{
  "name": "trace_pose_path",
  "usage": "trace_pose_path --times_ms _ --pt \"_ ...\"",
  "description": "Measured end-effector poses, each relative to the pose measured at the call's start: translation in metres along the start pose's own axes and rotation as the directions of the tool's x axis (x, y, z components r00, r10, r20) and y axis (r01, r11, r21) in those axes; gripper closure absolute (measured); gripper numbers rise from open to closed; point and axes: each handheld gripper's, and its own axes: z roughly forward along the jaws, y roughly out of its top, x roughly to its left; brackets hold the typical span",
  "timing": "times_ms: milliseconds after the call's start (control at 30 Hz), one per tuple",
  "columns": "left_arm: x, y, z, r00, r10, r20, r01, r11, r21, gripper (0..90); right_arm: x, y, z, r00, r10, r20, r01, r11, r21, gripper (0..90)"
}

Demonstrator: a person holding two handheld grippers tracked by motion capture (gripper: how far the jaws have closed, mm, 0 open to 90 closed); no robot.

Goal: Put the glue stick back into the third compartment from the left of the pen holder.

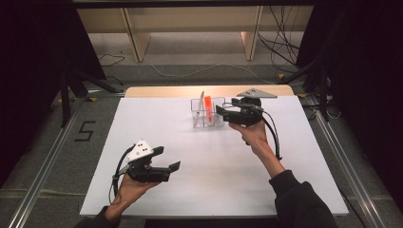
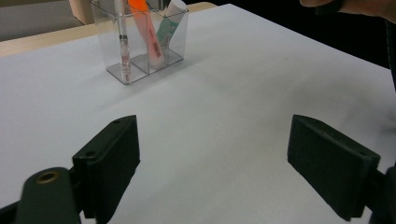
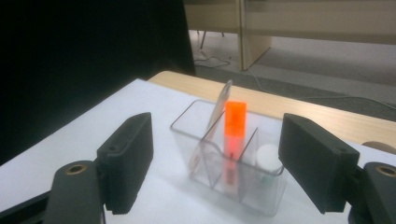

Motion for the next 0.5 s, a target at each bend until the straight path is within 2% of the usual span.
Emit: trace_pose_path --times_ms 167,267,500 --pt "0.001 0.0 0.0 0.9999 -0.015 0.006 0.015 0.9999 -0.008 16.3 0.01 -0.011 -0.015 0.9989 -0.016 -0.045 0.016 1.0 0.004 25.5" --pt "0.001 0.0 -0.001 0.9999 -0.013 0.006 0.013 0.9999 -0.008 16.3 0.016 -0.019 -0.024 0.9976 -0.039 -0.058 0.04 0.999 0.005 25.0" --pt "0.002 0.0 0.0 0.9997 -0.022 0.012 0.022 0.9997 -0.013 16.3 0.022 -0.04 -0.043 0.9954 -0.044 -0.085 0.045 0.999 0.007 24.4"
